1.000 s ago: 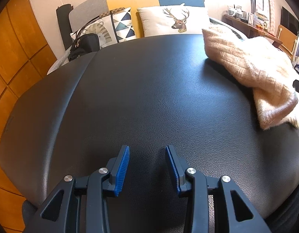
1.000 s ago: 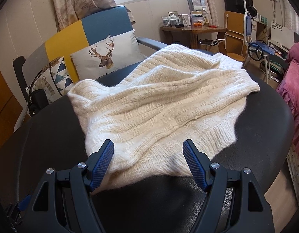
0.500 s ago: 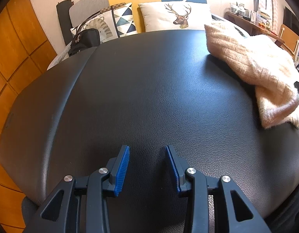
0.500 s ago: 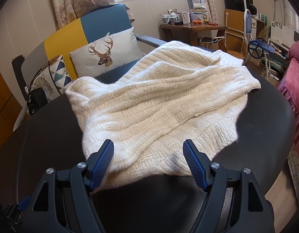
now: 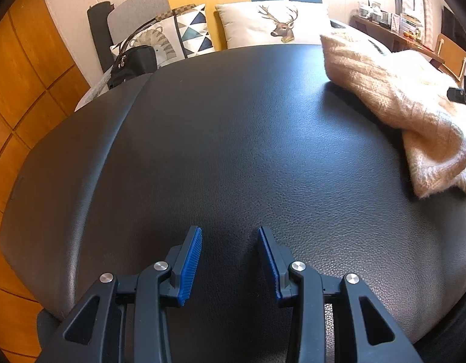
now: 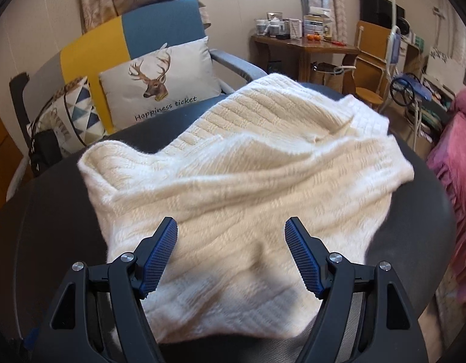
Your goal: Fold clothes
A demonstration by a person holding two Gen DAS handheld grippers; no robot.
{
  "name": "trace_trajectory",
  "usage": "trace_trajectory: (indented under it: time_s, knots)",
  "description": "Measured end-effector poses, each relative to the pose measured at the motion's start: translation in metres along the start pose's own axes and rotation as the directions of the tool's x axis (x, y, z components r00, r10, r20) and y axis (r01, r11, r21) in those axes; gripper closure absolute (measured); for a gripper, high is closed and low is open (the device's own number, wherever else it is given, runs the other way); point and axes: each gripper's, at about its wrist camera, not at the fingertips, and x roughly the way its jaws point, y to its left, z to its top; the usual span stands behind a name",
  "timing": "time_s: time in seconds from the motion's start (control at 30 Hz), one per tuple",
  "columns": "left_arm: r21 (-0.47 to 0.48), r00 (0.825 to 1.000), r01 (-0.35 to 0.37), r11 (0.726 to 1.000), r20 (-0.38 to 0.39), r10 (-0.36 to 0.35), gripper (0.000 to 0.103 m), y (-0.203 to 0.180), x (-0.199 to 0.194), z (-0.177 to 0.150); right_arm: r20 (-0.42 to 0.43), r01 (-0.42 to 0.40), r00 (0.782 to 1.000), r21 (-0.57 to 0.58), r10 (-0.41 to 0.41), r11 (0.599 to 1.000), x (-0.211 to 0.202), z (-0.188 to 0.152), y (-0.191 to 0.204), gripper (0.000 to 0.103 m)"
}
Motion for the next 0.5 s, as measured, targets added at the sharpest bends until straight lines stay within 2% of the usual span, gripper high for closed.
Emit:
trace_trajectory:
  time_s: [0.17,0.27,0.33,0.37,0.4,0.5]
  knots:
    - [0.029,1.000,0.021,0.999,0.017,-0.022,0.064,-0.008,-0.002,-0.002,-0.037,0.023,0.999,-0.041,-0.024,0.999,0.010,0.009,-0.004,0.022]
    - [0.049,0.999,0.028,0.998,0.025,-0.029,0.064,-0.012,-0.003,-0.003,-0.148,-0.022,0.989,-0.026,0.018,0.999,0.036,0.003,-0.002,0.020]
    - [0.057,0.999,0.025,0.998,0.028,-0.027,0.064,-0.014,-0.003,-0.002,-0.250,-0.050,0.967,-0.052,0.036,0.997,0.062,-0.012,0.008,0.020]
    - [0.059,0.999,0.027,0.998,0.028,-0.029,0.064,-0.014,-0.003,-0.002,-0.224,-0.027,0.975,-0.093,0.006,0.995,0.065,-0.018,0.014,0.013]
    - [0.060,0.999,0.027,0.998,0.029,-0.029,0.064,-0.015,-0.003,-0.003,-0.196,-0.003,0.980,-0.134,-0.023,0.991,0.068,-0.025,0.021,0.011]
    - [0.061,0.999,0.026,0.998,0.031,-0.028,0.064,-0.016,-0.003,-0.003,-0.168,-0.002,0.986,-0.128,-0.019,0.992,0.066,-0.030,0.020,0.012]
